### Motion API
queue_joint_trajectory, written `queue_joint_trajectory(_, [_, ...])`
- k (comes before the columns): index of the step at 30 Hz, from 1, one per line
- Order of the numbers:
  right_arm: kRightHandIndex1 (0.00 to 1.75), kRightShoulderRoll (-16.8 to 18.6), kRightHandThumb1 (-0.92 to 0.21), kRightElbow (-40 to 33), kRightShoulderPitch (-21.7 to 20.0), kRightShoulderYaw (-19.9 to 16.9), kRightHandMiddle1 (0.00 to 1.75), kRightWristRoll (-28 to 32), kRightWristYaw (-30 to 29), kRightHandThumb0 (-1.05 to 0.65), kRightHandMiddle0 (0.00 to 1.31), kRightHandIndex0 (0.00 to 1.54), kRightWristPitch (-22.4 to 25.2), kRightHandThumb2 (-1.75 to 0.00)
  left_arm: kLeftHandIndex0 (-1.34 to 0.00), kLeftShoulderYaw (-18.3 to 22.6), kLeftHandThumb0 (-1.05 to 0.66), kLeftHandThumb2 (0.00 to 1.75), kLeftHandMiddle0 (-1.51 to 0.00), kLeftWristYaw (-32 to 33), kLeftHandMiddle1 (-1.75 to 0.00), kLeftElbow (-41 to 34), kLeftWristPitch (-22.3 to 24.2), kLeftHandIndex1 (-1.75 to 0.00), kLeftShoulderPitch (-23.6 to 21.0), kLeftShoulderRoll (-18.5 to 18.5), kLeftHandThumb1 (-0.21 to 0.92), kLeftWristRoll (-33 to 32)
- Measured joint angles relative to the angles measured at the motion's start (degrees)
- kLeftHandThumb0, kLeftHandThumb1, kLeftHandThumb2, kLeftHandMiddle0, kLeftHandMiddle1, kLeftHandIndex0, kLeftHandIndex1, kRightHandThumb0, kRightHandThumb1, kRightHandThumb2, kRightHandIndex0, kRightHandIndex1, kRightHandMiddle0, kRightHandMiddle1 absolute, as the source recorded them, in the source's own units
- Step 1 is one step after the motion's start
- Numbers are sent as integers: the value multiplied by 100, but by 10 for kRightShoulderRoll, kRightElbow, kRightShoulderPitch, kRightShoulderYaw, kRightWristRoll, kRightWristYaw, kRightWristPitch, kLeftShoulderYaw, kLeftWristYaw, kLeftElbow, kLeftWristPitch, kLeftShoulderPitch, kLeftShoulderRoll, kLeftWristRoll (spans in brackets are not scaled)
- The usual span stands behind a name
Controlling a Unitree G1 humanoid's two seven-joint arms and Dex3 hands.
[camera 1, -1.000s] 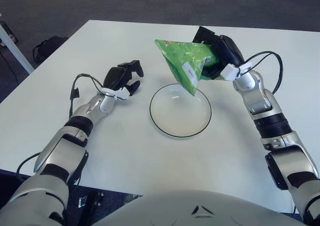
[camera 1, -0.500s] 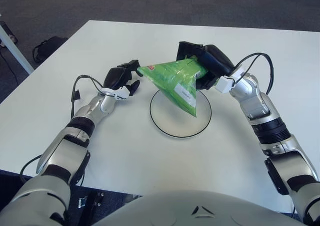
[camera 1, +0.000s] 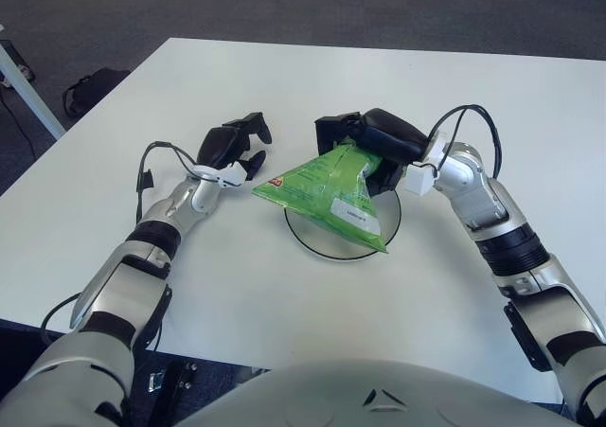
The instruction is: Put the snack into the plate.
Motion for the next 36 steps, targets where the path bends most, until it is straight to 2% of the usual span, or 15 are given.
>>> queue_joint_trajectory(7, [164, -2, 1, 4, 0, 2, 175, 0, 18, 0, 64, 88, -11, -165, -50, -1, -2, 137, -70, -11, -175, -13, 18, -159, 2, 1, 24, 0])
queue_joint_trajectory(10, [169, -3, 2, 4, 0, 2, 175, -4, 20, 0, 64, 86, -9, -168, -53, 0, -1, 139, -60, -16, -175, -22, 23, -169, 5, 1, 25, 0])
queue_joint_trajectory(12, [172, -4, -1, 3, 0, 2, 166, -4, 26, 0, 67, 84, -5, -163, -53, 0, -1, 140, -58, -18, -175, -25, 25, -172, 6, 1, 25, 0])
queue_joint_trajectory(15, [174, -6, -6, 0, 0, 2, 159, -4, 39, 0, 66, 80, 2, -156, -54, 0, -1, 140, -56, -22, -175, -31, 27, -173, 8, 2, 25, 0])
queue_joint_trajectory(17, [174, -9, -18, -5, 0, 2, 153, -2, 48, -1, 60, 72, 10, -141, -54, 0, -1, 141, -56, -25, -175, -35, 28, -174, 9, 3, 24, 0])
queue_joint_trajectory(20, [174, -16, -29, -18, 0, 1, 151, -2, 64, -1, 53, 65, 33, -128, -54, -3, -1, 141, -56, -26, -175, -40, 29, -174, 10, 5, 24, 1])
queue_joint_trajectory(22, [153, -21, -32, -22, 0, 0, 145, 4, 78, -24, 26, 40, 40, -114, -54, -3, -1, 141, -56, -28, -175, -46, 31, -174, 12, 6, 24, 1])
queue_joint_trajectory(23, [133, -24, -34, -21, 0, 0, 134, 11, 87, -36, 16, 29, 41, -107, -55, -3, -1, 141, -56, -29, -175, -50, 31, -174, 14, 7, 24, 1])
queue_joint_trajectory(24, [125, -28, -35, -19, 0, 0, 130, 17, 97, -40, 13, 25, 40, -105, -55, -3, -1, 141, -56, -31, -175, -54, 32, -174, 16, 8, 24, 1])
queue_joint_trajectory(25, [104, -31, -38, -17, -1, 1, 118, 22, 107, -49, 8, 19, 37, -98, -55, -3, -1, 141, -56, -32, -175, -58, 32, -174, 18, 9, 24, 1])
queue_joint_trajectory(26, [89, -35, -41, -12, -1, 2, 111, 30, 117, -54, 5, 15, 34, -93, -55, -3, -1, 141, -56, -35, -175, -62, 32, -174, 19, 10, 24, 1])
queue_joint_trajectory(29, [62, -43, -49, 0, -3, 4, 93, 50, 149, -64, 2, 10, 22, -82, -55, -3, -1, 141, -56, -41, -175, -69, 32, -174, 23, 13, 24, 1])
queue_joint_trajectory(36, [33, -53, -58, 14, -13, 6, 63, 75, 196, -74, 0, 2, 9, -69, -54, -1, -1, 140, -55, -64, -175, -85, 40, -174, 27, 17, 25, -1])
